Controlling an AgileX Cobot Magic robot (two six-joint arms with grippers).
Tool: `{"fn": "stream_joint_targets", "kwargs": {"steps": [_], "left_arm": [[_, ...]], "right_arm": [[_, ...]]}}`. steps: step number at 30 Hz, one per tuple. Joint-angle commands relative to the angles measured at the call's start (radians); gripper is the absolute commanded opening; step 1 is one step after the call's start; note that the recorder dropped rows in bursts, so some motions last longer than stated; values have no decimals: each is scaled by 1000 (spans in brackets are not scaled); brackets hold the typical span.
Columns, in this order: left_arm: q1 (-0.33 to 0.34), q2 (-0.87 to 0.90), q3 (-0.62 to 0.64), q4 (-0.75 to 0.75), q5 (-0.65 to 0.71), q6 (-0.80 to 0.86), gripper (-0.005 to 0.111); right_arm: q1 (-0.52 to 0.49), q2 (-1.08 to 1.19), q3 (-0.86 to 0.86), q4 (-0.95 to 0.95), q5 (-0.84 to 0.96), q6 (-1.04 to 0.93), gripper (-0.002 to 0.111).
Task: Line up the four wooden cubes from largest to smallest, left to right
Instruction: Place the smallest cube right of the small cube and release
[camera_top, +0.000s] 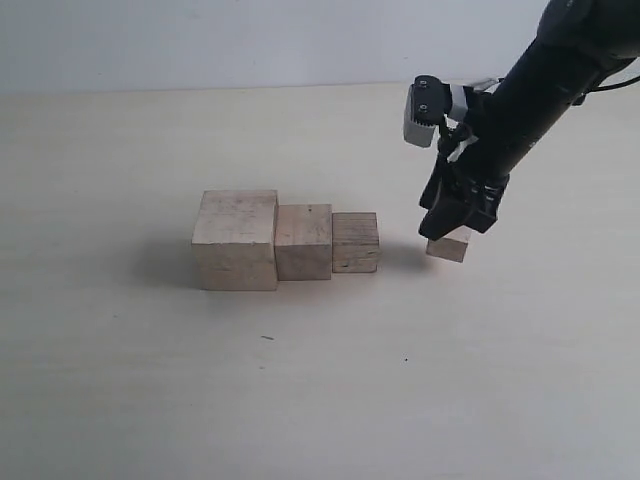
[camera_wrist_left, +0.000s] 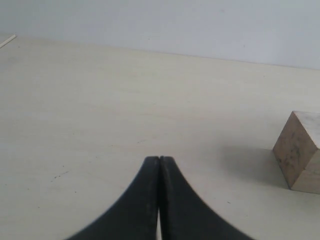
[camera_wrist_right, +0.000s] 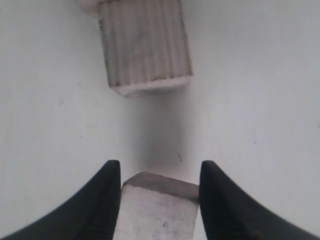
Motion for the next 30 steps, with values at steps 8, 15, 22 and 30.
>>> {"fn": "stream_joint_targets", "kwargs": {"steps": [8, 15, 22, 30], "left_arm": [[-7, -5, 3, 2, -9, 0, 0], [-7, -5, 3, 2, -9, 0, 0], [-7, -5, 3, 2, -9, 0, 0], [-7, -5, 3, 2, -9, 0, 0]], "right_arm": [[-4, 33, 1, 212, 5, -222, 0], [-4, 92, 1, 201, 2, -226, 0], [-4, 92, -1, 242, -1, -226, 27], [-4, 81, -1, 253, -1, -195, 65]]}}
